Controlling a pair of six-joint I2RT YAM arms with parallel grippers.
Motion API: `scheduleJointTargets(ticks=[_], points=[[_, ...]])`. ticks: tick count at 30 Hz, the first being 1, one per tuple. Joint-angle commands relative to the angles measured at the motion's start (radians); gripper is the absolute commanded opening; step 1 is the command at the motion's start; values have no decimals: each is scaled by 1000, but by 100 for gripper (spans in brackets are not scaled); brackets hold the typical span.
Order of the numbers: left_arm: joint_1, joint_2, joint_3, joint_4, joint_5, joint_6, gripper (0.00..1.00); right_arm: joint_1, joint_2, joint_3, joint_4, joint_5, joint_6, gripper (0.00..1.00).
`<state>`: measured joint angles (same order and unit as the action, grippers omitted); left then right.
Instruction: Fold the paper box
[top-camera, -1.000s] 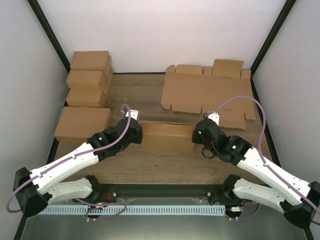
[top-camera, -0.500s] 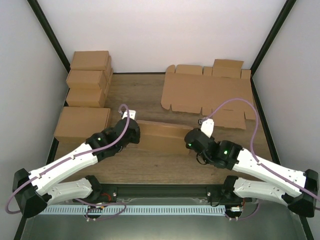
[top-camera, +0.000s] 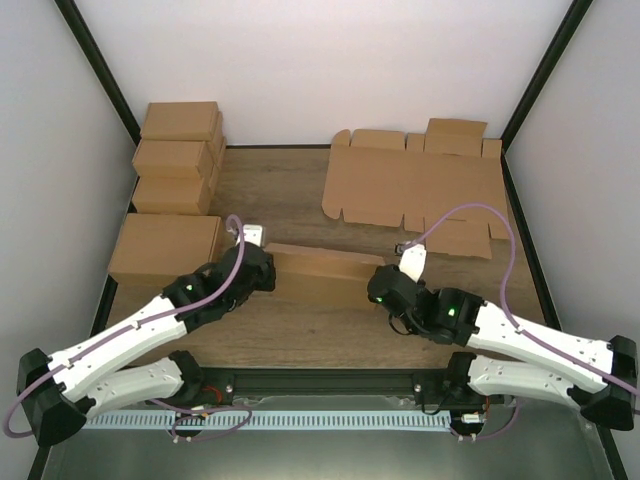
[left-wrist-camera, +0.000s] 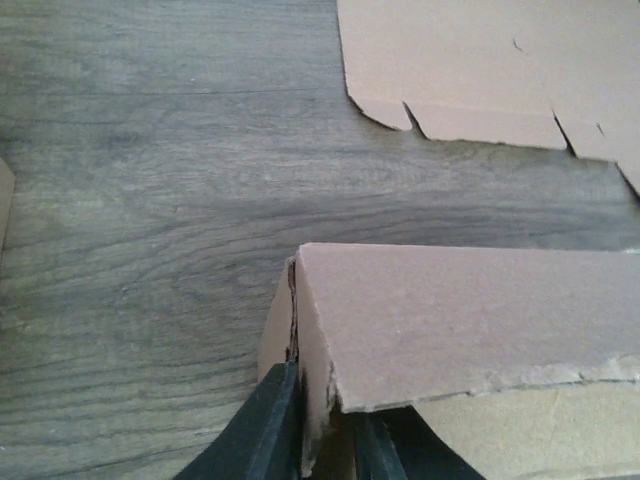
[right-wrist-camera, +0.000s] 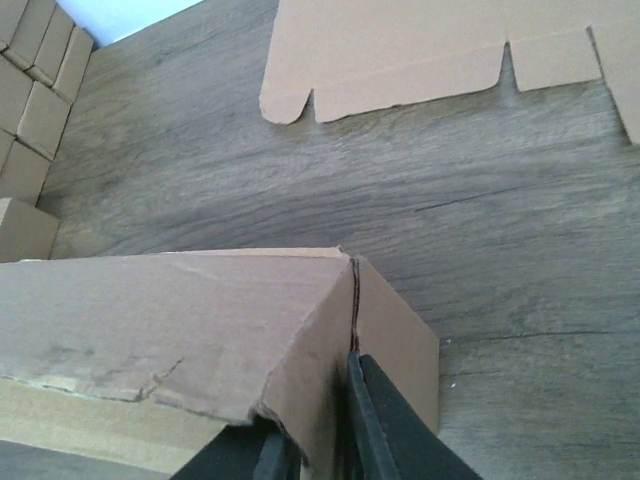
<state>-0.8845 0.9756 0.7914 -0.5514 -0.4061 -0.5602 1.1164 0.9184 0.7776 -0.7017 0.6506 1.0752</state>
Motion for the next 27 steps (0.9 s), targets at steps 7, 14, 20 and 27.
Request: scheduleJointTargets(ticks=[7, 14, 20, 27], points=[[-7, -2, 34, -144, 140, -33, 32, 30, 7, 60, -253, -215, -2, 29], [-7, -6, 89, -167, 158, -34, 40, 30, -5, 124, -278, -211, -33, 38], [-6, -1, 125, -192, 162, -29, 45, 30, -3, 161, -309, -212, -38, 39], [-7, -15, 165, -215, 170, -27, 55, 31, -6, 190, -323, -207, -40, 34]])
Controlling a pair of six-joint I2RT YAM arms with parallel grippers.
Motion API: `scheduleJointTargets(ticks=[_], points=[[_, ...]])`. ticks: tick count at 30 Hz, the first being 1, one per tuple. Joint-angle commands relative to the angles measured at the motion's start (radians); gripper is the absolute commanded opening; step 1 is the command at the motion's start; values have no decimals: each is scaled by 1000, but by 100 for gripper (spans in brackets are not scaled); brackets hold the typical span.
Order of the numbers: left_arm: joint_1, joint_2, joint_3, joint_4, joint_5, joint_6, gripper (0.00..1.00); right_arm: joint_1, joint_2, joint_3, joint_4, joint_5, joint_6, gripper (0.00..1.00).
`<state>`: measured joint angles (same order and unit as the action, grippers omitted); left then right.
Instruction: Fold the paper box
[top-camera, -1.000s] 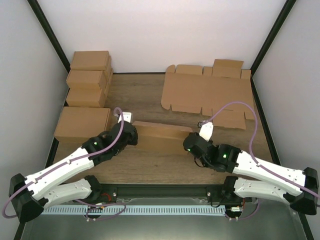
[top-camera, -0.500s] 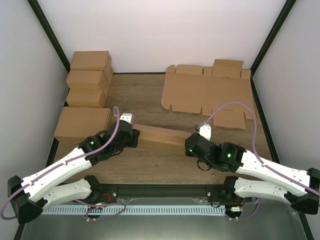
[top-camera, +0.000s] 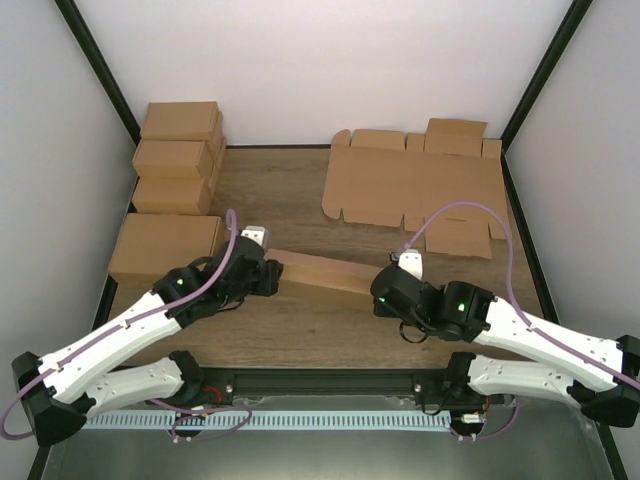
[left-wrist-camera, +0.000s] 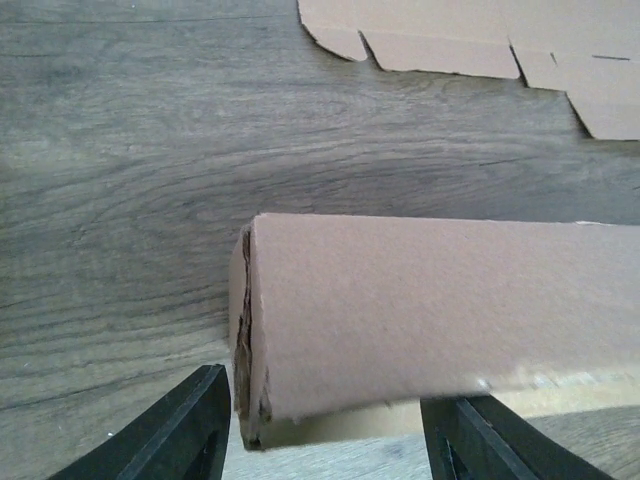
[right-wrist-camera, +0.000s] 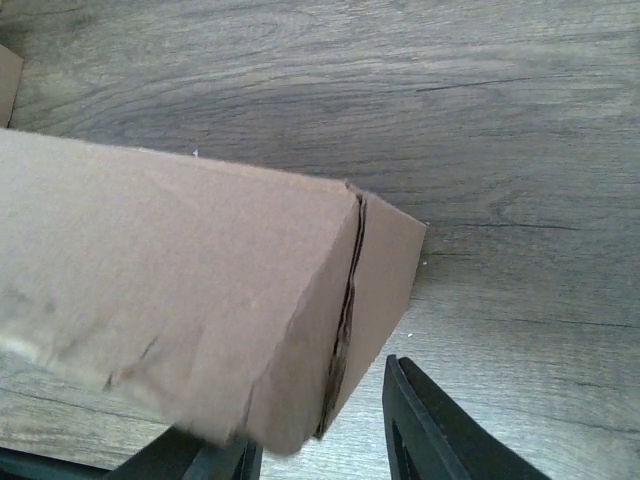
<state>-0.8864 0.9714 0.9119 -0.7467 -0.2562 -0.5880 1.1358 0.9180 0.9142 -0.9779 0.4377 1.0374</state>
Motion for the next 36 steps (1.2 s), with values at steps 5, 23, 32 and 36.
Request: scheduleJointTargets(ticks=[5, 23, 32, 36], points=[[-5, -4, 67, -20, 37, 5, 46, 10, 7, 70, -48, 11, -4, 30], [39, 43, 117, -37, -16, 72, 40, -89, 35, 151, -58, 61, -75, 32], [94, 62, 100, -3, 28, 111, 27, -115, 67, 152, -21, 58, -116, 25], [105, 68, 102, 4, 34, 121, 22, -123, 82, 150, -16, 52, -121, 22]])
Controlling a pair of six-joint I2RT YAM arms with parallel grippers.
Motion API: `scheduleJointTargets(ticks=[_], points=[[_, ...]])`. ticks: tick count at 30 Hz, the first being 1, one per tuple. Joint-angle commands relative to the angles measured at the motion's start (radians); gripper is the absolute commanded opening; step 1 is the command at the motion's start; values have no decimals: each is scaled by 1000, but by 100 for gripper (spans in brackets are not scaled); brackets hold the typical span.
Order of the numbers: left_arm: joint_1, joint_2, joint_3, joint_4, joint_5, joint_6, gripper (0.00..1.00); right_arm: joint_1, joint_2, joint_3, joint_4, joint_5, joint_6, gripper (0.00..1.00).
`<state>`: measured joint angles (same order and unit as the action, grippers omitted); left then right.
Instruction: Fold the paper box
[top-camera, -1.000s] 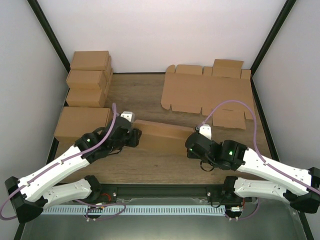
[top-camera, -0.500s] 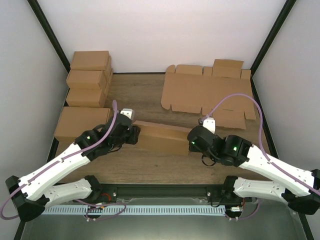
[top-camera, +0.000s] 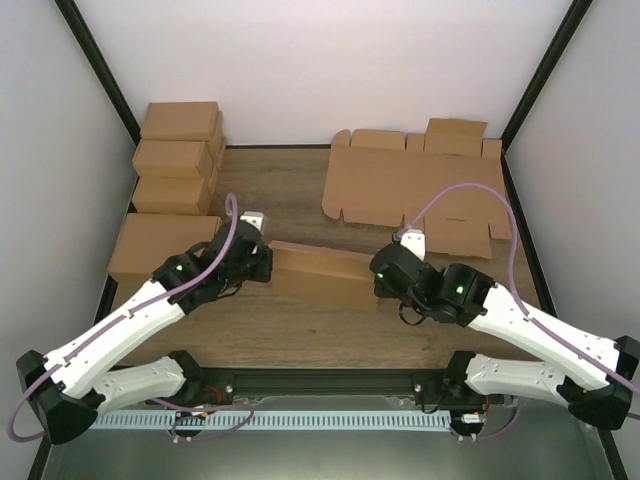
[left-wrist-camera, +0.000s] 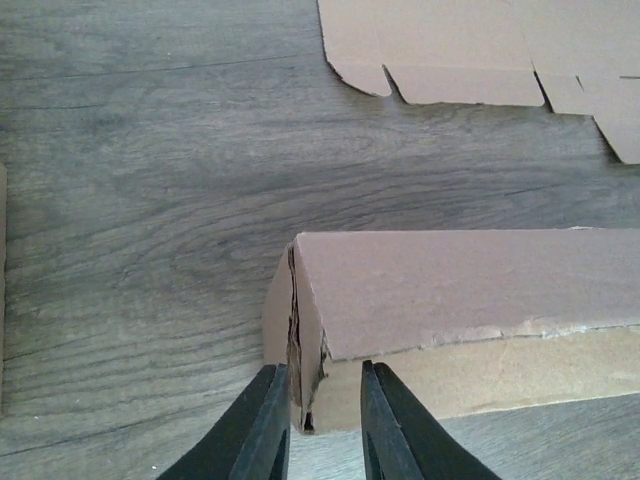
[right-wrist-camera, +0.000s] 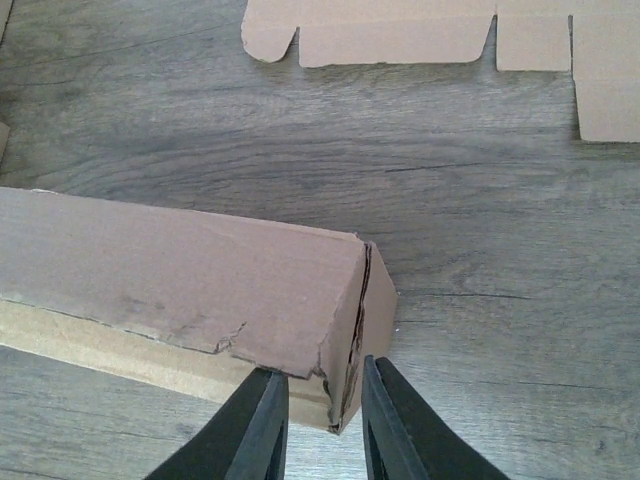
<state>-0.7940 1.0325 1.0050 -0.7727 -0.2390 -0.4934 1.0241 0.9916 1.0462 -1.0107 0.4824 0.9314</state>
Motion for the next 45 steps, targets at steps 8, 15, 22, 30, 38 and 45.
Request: scheduleJointTargets(ticks=[8, 15, 22, 30, 38, 45], points=[[13, 25, -3, 40, 19, 47, 4, -14, 16, -19, 26, -7, -5, 1], [15, 15, -59, 56, 48, 31, 4, -12, -7, -92, 21, -43, 23, 1], [15, -10, -153, 96, 111, -5, 4, -13, -34, -194, 52, -104, 39, 1], [15, -14, -176, 108, 153, -22, 4, -13, -40, -220, 84, -138, 21, 3], [15, -34, -46, 27, 126, -1, 45, -13, -68, -14, 6, -94, -54, 33], [47, -52, 100, -66, 182, 44, 56, -16, -90, 141, -76, -92, -138, 40]])
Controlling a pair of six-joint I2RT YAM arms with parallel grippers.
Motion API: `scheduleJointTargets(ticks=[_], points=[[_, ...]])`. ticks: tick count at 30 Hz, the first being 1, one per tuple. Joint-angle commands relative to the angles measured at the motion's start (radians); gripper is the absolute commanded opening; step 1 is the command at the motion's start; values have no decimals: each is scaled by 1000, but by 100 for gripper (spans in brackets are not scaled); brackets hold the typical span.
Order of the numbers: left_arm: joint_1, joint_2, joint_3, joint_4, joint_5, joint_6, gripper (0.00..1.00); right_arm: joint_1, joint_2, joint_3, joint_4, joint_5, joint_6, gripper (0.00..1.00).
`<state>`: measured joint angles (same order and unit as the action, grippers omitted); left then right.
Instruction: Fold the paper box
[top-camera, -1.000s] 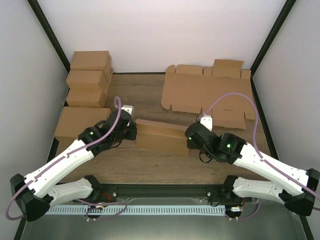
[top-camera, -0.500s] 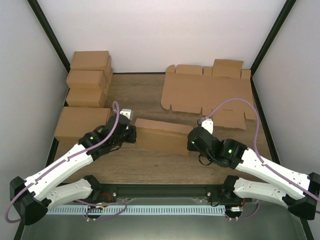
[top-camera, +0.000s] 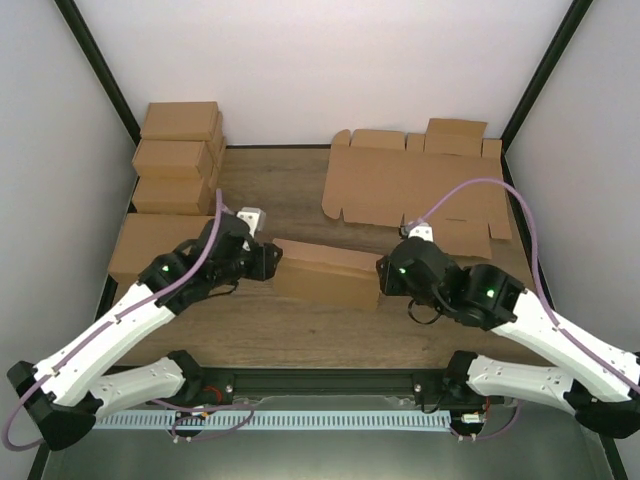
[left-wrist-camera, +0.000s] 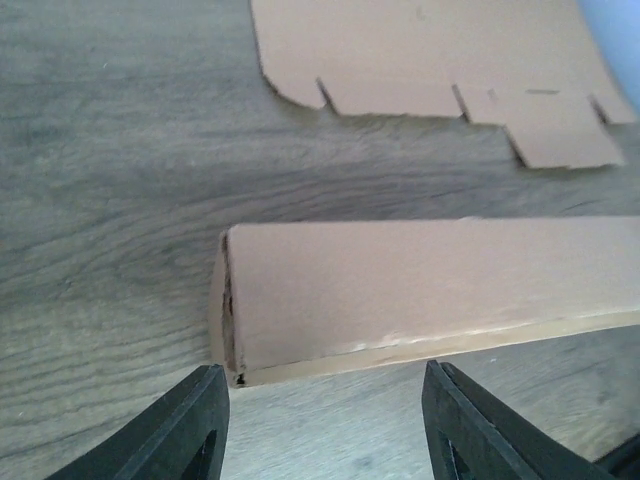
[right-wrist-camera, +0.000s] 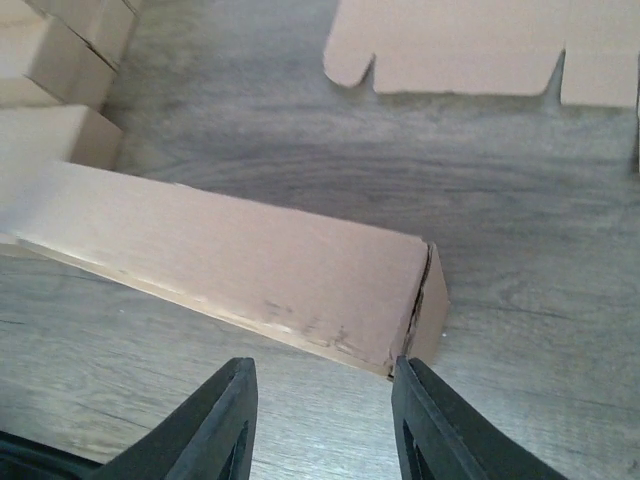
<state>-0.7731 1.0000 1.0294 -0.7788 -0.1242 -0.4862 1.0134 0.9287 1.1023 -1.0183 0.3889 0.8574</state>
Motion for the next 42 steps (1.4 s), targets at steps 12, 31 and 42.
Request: scheduleJointTargets(ticks=[12, 31, 42], points=[[261, 45, 51, 253, 701, -11, 5, -190, 58, 55, 298, -457, -307, 3], [347, 95, -191, 441, 807, -18, 4, -575, 25, -336, 734, -1187, -231, 1], [364, 123, -331, 534, 798, -32, 4, -686, 61, -499, 822, -1300, -231, 1]])
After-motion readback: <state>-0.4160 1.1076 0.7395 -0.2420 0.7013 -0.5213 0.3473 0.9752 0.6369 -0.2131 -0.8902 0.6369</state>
